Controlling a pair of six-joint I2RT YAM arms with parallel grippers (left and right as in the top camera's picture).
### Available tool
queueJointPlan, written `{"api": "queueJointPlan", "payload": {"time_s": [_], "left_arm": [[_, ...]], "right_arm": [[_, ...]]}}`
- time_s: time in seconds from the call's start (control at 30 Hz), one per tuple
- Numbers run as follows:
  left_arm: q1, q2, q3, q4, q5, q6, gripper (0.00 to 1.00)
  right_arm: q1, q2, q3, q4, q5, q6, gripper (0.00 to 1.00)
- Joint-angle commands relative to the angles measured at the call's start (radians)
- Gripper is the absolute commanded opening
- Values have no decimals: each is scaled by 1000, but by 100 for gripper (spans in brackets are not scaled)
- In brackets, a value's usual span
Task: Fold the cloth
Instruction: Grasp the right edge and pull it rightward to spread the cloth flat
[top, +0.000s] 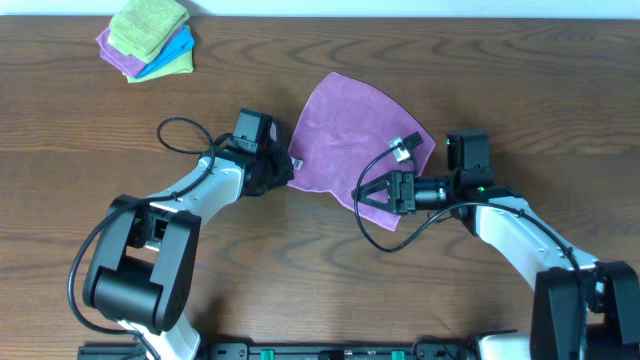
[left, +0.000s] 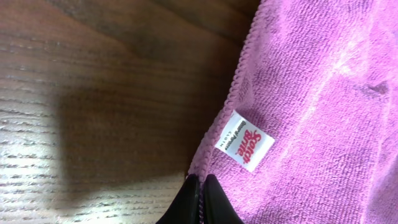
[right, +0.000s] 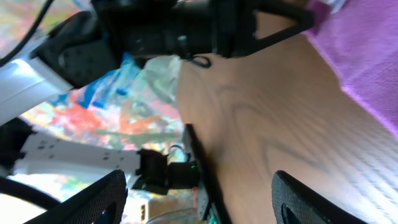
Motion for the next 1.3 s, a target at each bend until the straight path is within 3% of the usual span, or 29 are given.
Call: {"api": "queueJointPlan", "payload": {"time_s": [0.0, 0.2, 0.63, 0.87, 1.1, 1.27], "left_arm": [[3, -17, -3, -32, -18, 4, 6], [3, -17, -3, -162, -18, 18, 6], [1, -43, -3, -363, -19, 26, 6], [1, -114, -3, -381, -24, 33, 6], [0, -209, -3, -406, -87, 34, 6], [-23, -227, -3, -426, -100, 33, 6]], "right_arm": [[19, -13, -6, -25, 120, -23, 75], [19, -13, -6, -127, 417, -68, 73], [-22, -14, 25, -213, 733, -143, 73], [-55, -14, 182, -390, 865, -238, 73], [-53, -23, 367, -652, 969, -304, 64], [-53, -113, 370, -755, 1033, -304, 70]]}}
